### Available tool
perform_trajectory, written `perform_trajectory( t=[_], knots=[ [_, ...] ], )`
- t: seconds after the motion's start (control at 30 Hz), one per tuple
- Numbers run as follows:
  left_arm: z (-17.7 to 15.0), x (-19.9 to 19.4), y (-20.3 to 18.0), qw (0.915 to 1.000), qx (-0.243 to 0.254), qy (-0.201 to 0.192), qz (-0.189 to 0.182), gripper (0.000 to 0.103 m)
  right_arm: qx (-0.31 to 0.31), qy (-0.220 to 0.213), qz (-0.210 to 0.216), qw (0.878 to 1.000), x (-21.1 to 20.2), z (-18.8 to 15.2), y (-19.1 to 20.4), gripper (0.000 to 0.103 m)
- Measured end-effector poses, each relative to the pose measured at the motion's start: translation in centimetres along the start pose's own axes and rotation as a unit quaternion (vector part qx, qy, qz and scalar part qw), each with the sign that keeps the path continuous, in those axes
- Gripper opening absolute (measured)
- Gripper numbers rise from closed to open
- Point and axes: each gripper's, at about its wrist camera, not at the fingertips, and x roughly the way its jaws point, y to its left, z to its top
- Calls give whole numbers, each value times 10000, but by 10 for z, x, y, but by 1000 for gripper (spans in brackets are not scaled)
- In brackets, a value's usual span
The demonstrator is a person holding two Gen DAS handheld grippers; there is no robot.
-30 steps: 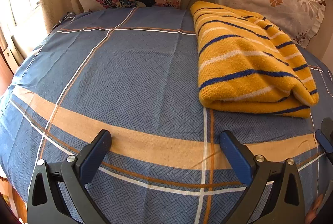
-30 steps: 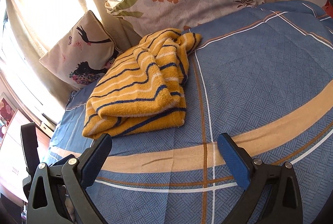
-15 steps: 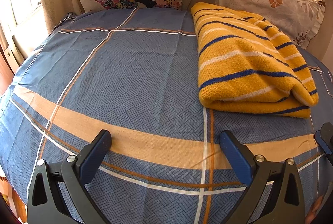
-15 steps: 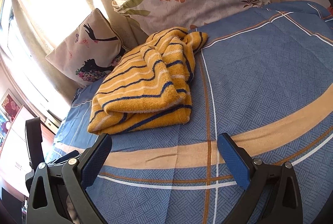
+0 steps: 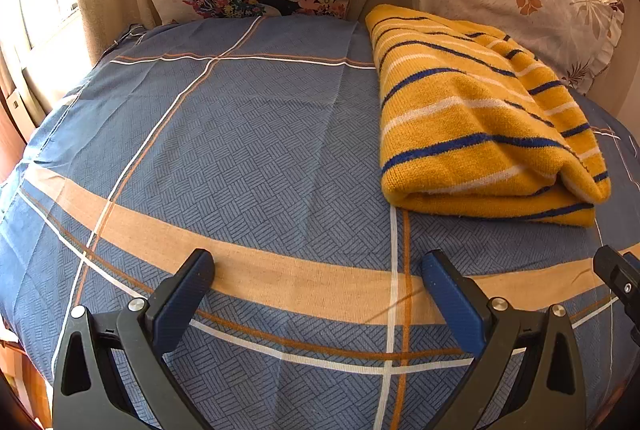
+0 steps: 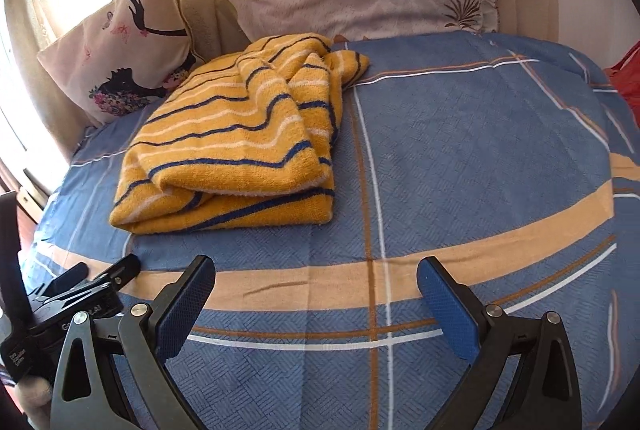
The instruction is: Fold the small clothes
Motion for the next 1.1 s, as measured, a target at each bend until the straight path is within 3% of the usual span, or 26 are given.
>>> perform_trajectory(
  t=[0.1, 0.2, 0.47, 1.1],
  knots=[
    [0, 0, 1, 10000, 2, 1, -14, 103, -320, -15, -727, 9968, 1, 7, 3, 103],
    [0, 0, 1, 10000, 0, 1, -11, 103, -533, 73, -1178, 9916, 6, 16, 3, 103],
    [1, 0, 0, 10000, -2, 4, -9, 103, -915, 86, -1879, 9779, 11, 27, 6, 103],
    [3, 1, 1, 10000, 15, 43, -34, 103, -1093, 174, -1980, 9739, -2, 11, 8, 103]
  ],
)
